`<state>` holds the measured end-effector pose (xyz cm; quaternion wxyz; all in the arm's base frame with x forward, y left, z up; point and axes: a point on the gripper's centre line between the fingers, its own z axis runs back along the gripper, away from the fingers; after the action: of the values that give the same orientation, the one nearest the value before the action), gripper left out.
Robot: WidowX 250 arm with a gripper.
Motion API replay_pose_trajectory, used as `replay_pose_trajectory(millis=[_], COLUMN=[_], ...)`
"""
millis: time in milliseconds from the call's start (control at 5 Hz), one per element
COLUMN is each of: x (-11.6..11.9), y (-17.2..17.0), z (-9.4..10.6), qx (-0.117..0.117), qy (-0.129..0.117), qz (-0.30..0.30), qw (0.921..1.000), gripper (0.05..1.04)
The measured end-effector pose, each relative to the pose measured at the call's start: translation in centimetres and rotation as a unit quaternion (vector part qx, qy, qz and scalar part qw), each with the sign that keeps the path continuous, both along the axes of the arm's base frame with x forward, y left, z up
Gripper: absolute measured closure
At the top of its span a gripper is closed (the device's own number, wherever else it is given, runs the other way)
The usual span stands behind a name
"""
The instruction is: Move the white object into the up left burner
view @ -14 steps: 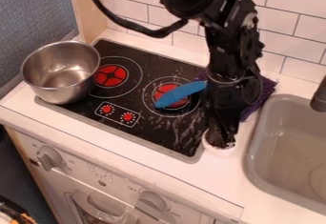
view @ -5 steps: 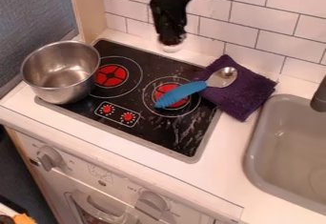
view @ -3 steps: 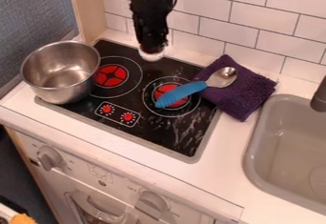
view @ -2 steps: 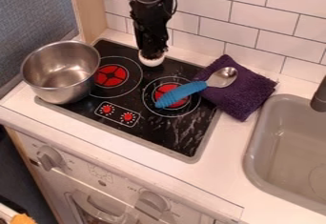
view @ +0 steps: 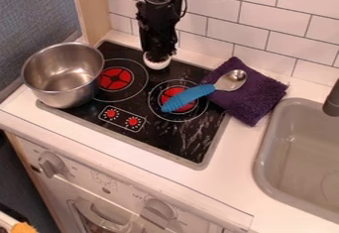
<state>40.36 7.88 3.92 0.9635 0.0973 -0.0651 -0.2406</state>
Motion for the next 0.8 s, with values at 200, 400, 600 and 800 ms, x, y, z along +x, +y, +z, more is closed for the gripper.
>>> replay_pose_trajectory(millis=[200, 400, 600, 800], x=[0.1, -0.3, -0.5, -0.6], y=[-0.2, -0.2, -0.2, -0.2], z=[0.0, 0.3, 1.6, 2.7], qx=[-0.004, -0.002, -0.001, 0.001], qy=[-0.004, -0.005, -0.019, -0.028], qz=[0.001, 0.004, 0.007, 0.007], qw=[1.0000, 1.0000, 0.9998, 0.9996], gripper=[0.229, 0.068, 0.074, 0.080])
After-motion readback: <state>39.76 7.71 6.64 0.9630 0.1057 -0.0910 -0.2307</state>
